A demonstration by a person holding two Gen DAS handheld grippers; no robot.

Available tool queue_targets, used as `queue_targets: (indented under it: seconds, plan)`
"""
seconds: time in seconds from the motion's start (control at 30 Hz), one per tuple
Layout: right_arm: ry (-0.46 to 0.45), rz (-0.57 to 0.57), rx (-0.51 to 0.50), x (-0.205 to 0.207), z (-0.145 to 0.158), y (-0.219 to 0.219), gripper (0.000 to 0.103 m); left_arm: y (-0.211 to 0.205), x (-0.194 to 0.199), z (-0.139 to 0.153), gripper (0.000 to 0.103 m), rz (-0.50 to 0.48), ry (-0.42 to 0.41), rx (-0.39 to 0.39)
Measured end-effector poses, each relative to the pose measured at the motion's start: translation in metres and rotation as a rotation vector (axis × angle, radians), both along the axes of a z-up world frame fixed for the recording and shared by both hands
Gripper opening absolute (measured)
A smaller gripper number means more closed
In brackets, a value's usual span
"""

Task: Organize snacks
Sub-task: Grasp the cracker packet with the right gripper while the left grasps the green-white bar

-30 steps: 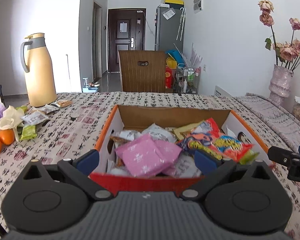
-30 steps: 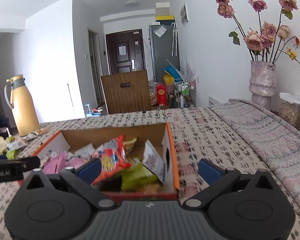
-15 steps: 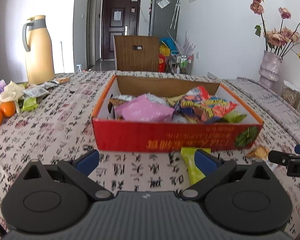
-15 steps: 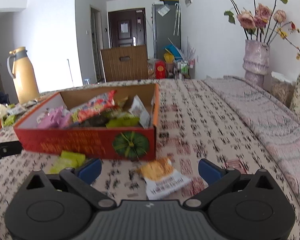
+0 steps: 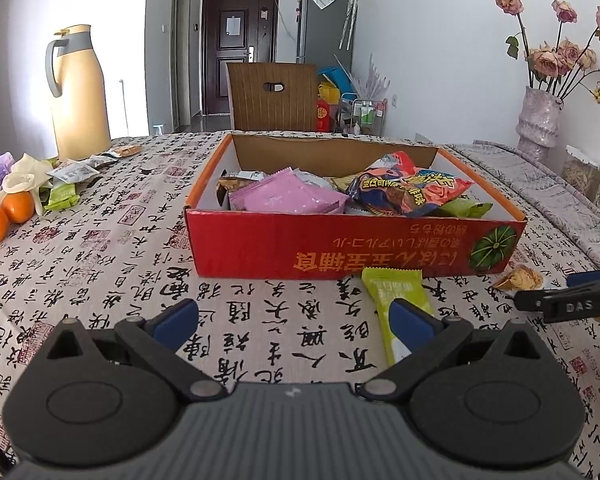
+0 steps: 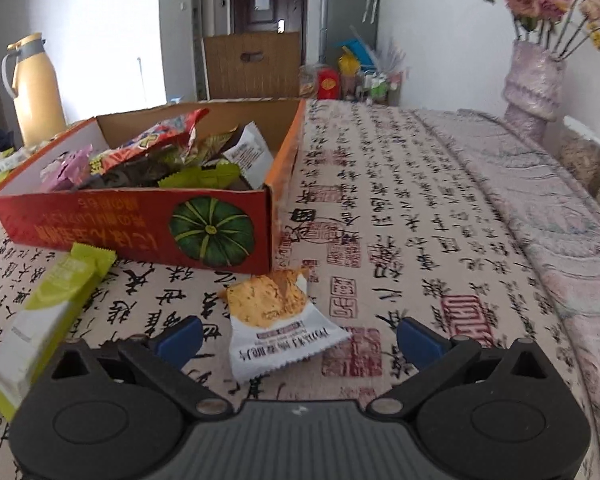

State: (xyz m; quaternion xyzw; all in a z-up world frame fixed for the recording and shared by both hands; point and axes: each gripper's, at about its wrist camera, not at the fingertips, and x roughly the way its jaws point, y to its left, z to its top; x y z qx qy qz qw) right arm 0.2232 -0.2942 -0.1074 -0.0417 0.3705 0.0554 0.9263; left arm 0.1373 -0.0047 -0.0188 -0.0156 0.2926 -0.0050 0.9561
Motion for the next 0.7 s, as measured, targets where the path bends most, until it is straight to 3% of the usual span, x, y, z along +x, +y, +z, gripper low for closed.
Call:
queue_targets:
  seconds: [0.23,0.57,0.6,0.67,0.7]
  plan:
    - [0.049,0.011,0.007,0.022,-0.011,0.002,0.103,-0.002,0.003,-0.002,0.103,0.004,0.015,0.004]
    - [0.035,-0.006,0.013,0.028,-0.013,0.000,0.103,-0.009,0.005,-0.001,0.103,-0.010,0.020,0.013]
    - [0.033,-0.004,0.016,0.027,-0.013,0.000,0.100,-0.010,0.005,-0.001,0.103,-0.012,0.020,0.014]
    - [0.019,0.014,0.020,0.023,-0.011,0.001,0.083,-0.012,0.005,0.000,0.103,-0.014,0.022,0.015]
    - [0.012,0.025,0.021,0.021,-0.009,0.002,0.069,-0.013,0.006,0.000,0.103,-0.016,0.024,0.015]
